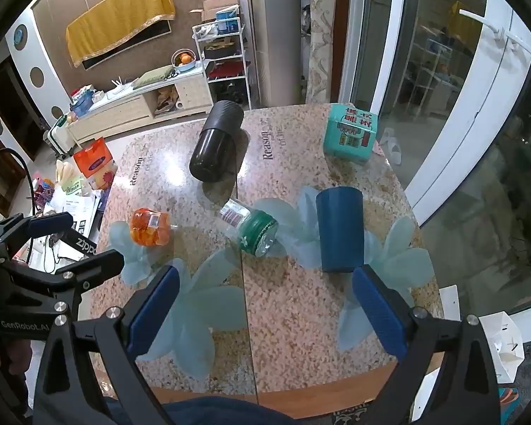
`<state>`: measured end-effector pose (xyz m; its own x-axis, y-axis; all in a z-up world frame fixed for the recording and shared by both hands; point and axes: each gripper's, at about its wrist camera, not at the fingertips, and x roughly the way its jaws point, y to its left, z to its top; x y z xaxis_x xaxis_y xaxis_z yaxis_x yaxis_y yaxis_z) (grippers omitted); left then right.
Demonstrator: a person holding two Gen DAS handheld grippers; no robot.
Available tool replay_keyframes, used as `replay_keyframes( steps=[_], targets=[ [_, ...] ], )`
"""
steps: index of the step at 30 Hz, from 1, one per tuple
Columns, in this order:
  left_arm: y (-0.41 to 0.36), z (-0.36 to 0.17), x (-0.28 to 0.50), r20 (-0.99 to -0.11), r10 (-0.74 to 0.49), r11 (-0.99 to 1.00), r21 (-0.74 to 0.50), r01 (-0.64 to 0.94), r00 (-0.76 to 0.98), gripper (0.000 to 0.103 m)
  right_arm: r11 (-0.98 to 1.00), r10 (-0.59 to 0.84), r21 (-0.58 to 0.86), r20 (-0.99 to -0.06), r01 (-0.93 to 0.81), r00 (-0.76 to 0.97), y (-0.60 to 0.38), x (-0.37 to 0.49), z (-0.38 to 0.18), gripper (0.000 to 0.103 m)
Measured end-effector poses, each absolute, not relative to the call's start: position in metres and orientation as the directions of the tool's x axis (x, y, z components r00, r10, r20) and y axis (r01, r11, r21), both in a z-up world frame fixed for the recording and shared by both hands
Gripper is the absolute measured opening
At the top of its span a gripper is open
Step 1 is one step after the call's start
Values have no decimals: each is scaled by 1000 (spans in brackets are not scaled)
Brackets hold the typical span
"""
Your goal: Flip cup upright
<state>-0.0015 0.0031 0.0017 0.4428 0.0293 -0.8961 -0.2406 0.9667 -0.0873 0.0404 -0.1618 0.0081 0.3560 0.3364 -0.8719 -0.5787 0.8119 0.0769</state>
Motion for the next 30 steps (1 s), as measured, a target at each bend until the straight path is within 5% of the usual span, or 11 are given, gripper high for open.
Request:
replay_keyframes(
  steps=[30],
  targets=[
    [6, 1, -5, -899, 29, 965, -89, -247, 436, 103, 806, 340, 87, -878, -586, 337, -160, 35, 6, 99]
  ],
)
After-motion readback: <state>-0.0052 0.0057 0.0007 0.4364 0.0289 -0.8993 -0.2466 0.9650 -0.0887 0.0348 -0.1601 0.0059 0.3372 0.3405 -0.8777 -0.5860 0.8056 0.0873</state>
